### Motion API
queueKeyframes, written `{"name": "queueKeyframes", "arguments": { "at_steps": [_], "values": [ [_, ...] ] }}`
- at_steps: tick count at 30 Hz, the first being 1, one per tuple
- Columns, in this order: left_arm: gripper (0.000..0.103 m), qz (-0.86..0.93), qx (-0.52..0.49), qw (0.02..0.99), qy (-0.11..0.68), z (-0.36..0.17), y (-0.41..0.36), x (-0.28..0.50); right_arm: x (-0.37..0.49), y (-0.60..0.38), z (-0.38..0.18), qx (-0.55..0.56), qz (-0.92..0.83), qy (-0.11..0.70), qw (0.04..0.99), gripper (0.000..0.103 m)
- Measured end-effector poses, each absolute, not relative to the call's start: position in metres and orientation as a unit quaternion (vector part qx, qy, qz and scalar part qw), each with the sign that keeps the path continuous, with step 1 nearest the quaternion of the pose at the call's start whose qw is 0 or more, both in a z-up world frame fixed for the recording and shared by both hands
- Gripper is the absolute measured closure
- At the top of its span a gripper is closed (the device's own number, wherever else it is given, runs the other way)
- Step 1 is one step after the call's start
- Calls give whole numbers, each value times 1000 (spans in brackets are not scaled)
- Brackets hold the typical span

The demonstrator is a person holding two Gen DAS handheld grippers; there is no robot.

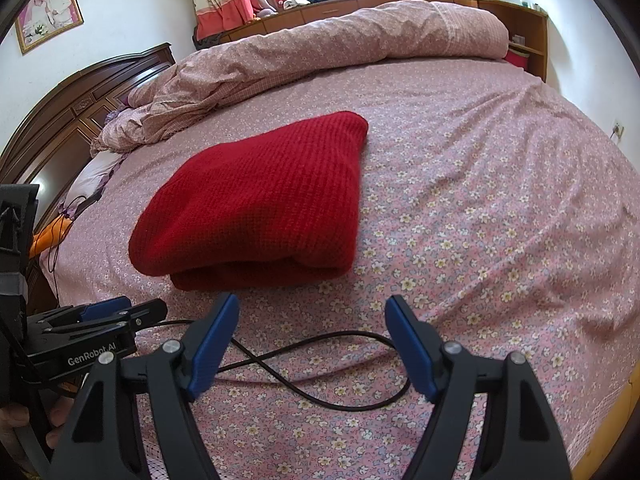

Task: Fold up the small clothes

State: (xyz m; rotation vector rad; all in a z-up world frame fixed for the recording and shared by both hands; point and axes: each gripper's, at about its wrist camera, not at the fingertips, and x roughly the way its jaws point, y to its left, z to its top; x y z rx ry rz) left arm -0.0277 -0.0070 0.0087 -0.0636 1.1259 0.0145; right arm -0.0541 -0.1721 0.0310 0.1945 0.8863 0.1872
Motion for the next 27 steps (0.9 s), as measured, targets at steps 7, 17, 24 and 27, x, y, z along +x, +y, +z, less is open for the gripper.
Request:
{"name": "queueKeyframes", "arguments": {
  "at_steps": [7,17,24,27],
  "values": [
    [53,7,-30,845,533,9,-7,-28,-54,-172,31,94,90,427,895,24],
    [53,8,-29,845,534,9,-8,-29,-54,-171,32,91,91,426,896,24],
    [53,8,-29,845,533,9,-8,-29,-54,-172,32,90,91,425,896,24],
    [53,8,-29,845,534,9,-8,-29,-53,-172,32,90,91,426,896,24]
  ]
}}
